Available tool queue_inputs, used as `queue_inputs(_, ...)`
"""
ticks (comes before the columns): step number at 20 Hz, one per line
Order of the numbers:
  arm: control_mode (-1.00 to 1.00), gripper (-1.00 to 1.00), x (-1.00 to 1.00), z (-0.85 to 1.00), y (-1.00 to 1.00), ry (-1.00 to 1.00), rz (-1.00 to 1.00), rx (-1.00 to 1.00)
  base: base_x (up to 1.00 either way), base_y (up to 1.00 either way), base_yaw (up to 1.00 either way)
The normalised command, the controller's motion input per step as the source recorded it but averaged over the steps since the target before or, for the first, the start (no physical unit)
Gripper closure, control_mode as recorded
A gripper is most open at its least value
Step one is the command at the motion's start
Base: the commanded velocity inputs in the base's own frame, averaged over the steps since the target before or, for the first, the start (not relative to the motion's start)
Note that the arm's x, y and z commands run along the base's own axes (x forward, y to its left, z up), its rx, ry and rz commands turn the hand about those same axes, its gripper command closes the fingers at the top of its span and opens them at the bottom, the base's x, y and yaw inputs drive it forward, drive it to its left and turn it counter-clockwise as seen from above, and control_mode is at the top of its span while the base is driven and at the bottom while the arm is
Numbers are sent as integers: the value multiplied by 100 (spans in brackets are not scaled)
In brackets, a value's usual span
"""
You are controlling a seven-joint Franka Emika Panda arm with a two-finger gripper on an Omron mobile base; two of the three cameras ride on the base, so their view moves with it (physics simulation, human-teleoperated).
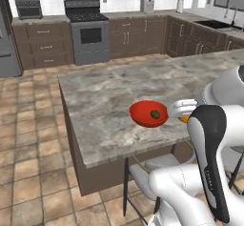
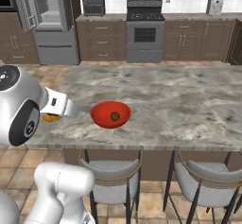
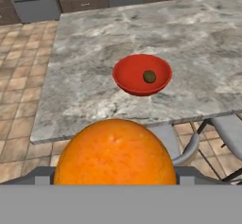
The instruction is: Retrieve the kiwi and orange from the fridge and place them into the bowl on the dining table.
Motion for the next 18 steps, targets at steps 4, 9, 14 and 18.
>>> queue_inputs(4, 100, 100, 0, 0, 0, 0, 0, 0, 19, -67, 14)
queue_inputs(9, 100, 100, 0, 0, 0, 0, 0, 0, 20, -48, 11)
queue_inputs(14, 100, 100, 0, 0, 0, 0, 0, 0, 33, -31, 17)
queue_inputs(18, -100, 100, 13, -1, -9, 1, 2, 3, 13, -8, 6)
